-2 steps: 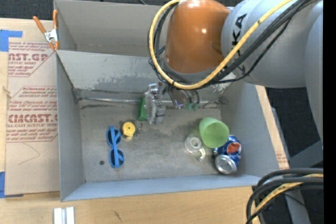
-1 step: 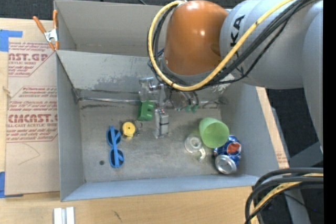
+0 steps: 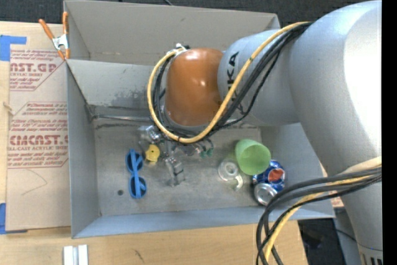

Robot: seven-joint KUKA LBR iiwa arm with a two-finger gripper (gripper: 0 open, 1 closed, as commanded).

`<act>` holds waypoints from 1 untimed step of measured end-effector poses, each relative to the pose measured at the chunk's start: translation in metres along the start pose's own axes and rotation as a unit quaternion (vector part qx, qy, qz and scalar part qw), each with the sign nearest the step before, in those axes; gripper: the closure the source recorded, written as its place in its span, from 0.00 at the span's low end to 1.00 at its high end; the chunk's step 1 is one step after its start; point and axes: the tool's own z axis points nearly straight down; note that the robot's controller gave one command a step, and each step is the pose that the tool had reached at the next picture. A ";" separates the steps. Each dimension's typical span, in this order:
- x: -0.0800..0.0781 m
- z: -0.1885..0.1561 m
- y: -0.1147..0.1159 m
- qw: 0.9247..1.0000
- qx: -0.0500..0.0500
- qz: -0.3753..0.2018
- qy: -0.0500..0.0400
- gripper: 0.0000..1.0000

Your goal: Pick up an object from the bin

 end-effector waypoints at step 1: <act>-0.039 0.014 -0.002 0.972 0.002 -0.237 -0.004 0.00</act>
Offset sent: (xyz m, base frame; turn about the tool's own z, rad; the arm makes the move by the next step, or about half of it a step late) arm 0.0335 0.0173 -0.0147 -0.4782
